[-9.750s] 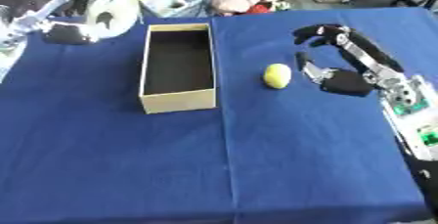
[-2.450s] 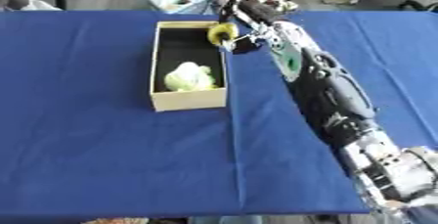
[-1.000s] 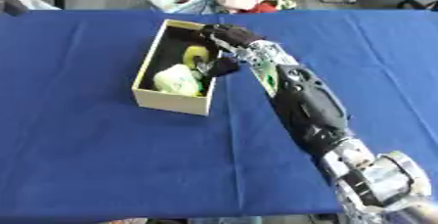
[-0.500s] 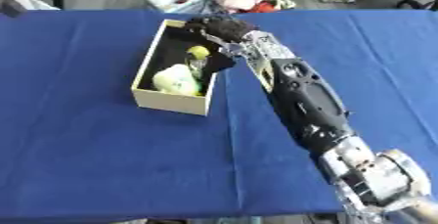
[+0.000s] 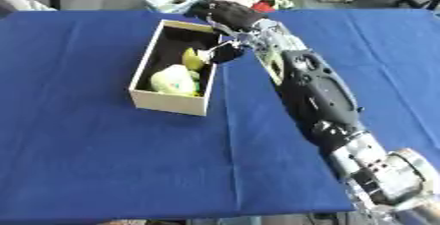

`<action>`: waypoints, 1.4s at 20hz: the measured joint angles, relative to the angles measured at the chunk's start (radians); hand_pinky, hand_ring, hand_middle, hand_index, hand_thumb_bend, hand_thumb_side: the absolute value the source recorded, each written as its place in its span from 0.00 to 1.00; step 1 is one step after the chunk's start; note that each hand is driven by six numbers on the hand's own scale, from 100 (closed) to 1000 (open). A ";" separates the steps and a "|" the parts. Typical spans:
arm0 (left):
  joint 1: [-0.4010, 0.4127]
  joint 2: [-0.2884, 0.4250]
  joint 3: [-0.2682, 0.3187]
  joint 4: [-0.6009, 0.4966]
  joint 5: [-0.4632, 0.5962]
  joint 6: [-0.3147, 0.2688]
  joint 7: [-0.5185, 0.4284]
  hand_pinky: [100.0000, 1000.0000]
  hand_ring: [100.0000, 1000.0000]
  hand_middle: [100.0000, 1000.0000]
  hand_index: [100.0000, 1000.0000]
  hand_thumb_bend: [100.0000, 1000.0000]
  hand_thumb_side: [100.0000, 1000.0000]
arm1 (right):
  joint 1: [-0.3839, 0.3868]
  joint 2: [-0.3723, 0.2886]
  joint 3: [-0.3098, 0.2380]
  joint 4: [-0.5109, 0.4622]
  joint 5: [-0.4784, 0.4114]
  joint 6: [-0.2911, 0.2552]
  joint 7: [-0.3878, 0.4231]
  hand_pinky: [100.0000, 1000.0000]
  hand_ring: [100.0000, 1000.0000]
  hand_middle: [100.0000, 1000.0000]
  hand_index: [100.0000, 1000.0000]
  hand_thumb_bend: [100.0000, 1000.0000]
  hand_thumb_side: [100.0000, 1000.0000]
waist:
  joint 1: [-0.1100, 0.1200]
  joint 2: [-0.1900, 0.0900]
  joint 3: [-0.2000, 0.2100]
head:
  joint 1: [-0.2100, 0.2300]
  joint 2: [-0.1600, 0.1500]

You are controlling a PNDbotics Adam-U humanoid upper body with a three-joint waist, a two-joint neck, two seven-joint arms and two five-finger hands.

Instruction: Pick up objects on the table and place them in the box.

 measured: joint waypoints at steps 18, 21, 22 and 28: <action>0.174 0.014 0.056 -0.062 0.020 -0.017 0.154 0.59 0.56 0.61 0.83 0.06 0.81 | 0.351 -0.205 -0.085 -0.585 -0.595 0.198 -0.055 0.77 0.86 0.74 0.87 0.00 0.29 | 0.003 0.029 -0.042 | 0.072 0.000; 0.195 0.002 0.058 -0.068 0.024 -0.021 0.167 0.59 0.56 0.61 0.83 0.06 0.81 | 0.398 -0.205 -0.108 -0.636 -0.649 0.222 -0.066 0.77 0.86 0.73 0.86 0.00 0.32 | 0.002 0.029 -0.049 | 0.073 0.000; 0.201 -0.002 0.059 -0.070 0.026 -0.022 0.171 0.59 0.56 0.61 0.83 0.06 0.81 | 0.412 -0.205 -0.114 -0.650 -0.666 0.229 -0.070 0.77 0.86 0.72 0.86 0.00 0.33 | 0.002 0.030 -0.049 | 0.073 0.000; 0.232 -0.021 0.066 -0.093 0.028 -0.024 0.193 0.58 0.55 0.60 0.83 0.06 0.81 | 0.480 -0.200 -0.149 -0.713 -0.739 0.264 -0.088 0.76 0.86 0.71 0.84 0.00 0.42 | 0.002 0.031 -0.057 | 0.078 0.000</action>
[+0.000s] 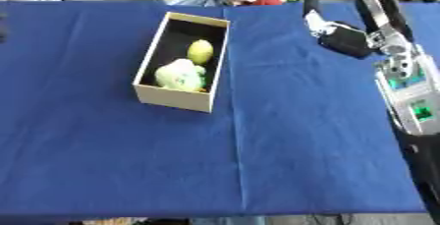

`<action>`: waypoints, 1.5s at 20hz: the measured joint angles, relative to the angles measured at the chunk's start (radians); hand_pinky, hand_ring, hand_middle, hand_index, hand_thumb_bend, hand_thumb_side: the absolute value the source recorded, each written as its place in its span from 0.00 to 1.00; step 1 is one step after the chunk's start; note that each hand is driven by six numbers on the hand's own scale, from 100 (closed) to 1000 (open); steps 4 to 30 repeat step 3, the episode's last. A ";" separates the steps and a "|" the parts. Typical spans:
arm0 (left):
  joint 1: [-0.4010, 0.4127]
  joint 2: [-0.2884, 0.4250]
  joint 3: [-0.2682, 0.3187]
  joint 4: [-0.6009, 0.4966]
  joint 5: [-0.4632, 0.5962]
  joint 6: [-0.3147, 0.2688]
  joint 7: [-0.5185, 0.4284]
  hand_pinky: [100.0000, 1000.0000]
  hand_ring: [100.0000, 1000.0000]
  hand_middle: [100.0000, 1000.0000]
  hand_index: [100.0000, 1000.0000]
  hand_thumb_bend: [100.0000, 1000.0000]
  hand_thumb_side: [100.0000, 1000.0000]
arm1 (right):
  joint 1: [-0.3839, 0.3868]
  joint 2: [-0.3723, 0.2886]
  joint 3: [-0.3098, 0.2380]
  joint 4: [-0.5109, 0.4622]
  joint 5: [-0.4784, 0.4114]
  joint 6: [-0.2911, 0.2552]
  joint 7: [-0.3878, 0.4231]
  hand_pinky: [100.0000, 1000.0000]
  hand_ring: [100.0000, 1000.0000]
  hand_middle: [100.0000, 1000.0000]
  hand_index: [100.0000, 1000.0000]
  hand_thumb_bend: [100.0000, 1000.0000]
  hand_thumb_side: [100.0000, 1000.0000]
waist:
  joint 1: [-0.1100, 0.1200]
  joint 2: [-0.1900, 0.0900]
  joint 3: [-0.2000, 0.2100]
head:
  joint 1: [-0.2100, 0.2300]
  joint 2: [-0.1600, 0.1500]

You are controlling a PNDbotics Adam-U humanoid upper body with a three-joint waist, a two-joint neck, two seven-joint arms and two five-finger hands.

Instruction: Pick up objects on the table and place them in the box.

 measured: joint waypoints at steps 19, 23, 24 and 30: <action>0.015 -0.009 0.001 -0.012 0.002 0.001 0.005 0.58 0.55 0.59 0.83 0.06 0.81 | 0.028 0.018 -0.010 -0.016 -0.022 0.012 -0.005 0.76 0.86 0.70 0.84 0.00 0.47 | 0.000 0.002 -0.003 | 0.003 0.000; 0.015 -0.009 0.001 -0.012 0.002 0.001 0.005 0.58 0.55 0.59 0.83 0.06 0.81 | 0.028 0.018 -0.010 -0.016 -0.022 0.012 -0.005 0.76 0.86 0.70 0.84 0.00 0.47 | 0.000 0.002 -0.003 | 0.003 0.000; 0.015 -0.009 0.001 -0.012 0.002 0.001 0.005 0.58 0.55 0.59 0.83 0.06 0.81 | 0.028 0.018 -0.010 -0.016 -0.022 0.012 -0.005 0.76 0.86 0.70 0.84 0.00 0.47 | 0.000 0.002 -0.003 | 0.003 0.000; 0.015 -0.009 0.001 -0.012 0.002 0.001 0.005 0.58 0.55 0.59 0.83 0.06 0.81 | 0.028 0.018 -0.010 -0.016 -0.022 0.012 -0.005 0.76 0.86 0.70 0.84 0.00 0.47 | 0.000 0.002 -0.003 | 0.003 0.000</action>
